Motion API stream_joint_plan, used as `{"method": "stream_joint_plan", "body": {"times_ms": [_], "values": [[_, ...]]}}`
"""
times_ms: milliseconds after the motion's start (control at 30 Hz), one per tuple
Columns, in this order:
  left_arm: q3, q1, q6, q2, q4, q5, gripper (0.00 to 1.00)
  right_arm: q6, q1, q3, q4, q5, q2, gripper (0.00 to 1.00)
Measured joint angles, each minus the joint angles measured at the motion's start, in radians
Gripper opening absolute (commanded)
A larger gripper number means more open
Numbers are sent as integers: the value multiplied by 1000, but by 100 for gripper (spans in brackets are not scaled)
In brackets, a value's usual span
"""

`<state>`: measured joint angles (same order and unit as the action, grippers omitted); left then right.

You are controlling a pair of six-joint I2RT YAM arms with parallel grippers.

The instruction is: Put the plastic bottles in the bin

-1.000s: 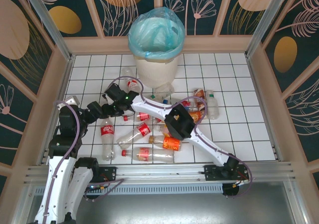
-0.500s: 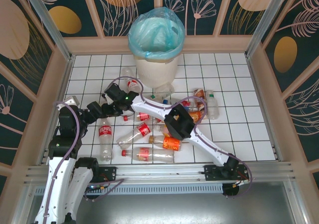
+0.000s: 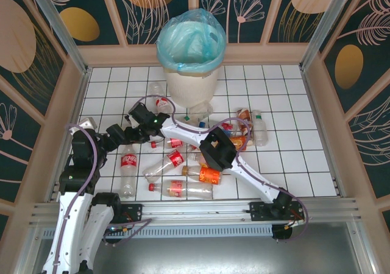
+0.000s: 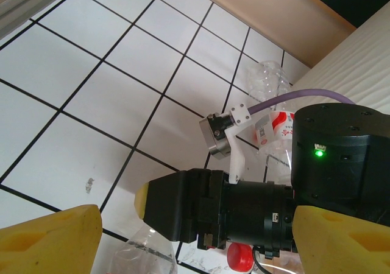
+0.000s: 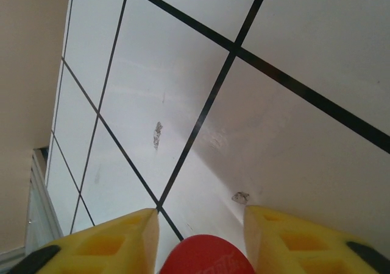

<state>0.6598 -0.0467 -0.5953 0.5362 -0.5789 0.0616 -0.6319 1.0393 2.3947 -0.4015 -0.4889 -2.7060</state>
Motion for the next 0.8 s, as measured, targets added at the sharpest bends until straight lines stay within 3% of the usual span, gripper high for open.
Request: {"method": "stream_joint_plan", "body": {"times_ms": [467, 633, 800], "values": [[24, 0, 0, 4, -14, 13, 81, 26, -12, -2, 4, 21, 50, 0], [171, 0, 9, 26, -62, 31, 80, 86, -19, -2, 29, 60, 193, 0], [425, 0, 31, 72, -111, 46, 76, 216, -28, 72, 55, 146, 341, 0]]}}
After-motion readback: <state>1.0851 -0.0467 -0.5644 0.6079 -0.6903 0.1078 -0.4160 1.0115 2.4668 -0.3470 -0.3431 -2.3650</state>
